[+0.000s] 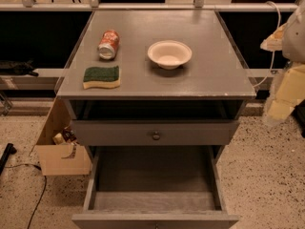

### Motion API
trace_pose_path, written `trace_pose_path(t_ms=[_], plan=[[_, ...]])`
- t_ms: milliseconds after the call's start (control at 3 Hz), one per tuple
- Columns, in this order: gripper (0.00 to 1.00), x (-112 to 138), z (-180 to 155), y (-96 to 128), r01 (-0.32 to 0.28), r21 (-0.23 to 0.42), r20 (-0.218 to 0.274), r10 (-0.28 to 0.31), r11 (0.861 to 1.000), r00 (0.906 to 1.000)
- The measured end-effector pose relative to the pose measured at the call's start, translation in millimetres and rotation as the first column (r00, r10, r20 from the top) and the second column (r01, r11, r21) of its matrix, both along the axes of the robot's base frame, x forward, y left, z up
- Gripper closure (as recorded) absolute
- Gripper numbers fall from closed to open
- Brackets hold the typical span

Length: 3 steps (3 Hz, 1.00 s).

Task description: Place sponge into middle drawer

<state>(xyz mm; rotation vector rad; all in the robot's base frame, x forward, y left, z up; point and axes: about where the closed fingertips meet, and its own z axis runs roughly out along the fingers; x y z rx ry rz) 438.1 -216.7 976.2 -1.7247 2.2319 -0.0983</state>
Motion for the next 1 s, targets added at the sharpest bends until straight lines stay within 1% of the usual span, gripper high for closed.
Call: trace_pose_path(t_ms=[333, 667, 1000], plan=[[0.0, 0.0, 0.0, 0.0, 0.0, 0.0, 0.0, 0.0, 1.0, 1.0], [0.0, 9.7, -3.3, 6.3, 0.028, 0.056, -0.011, -0.027, 0.998, 0.9996], [0.0, 49.2, -6.2, 41.3, 0.045, 0.155, -0.032, -0.041, 0.987, 0.9986]])
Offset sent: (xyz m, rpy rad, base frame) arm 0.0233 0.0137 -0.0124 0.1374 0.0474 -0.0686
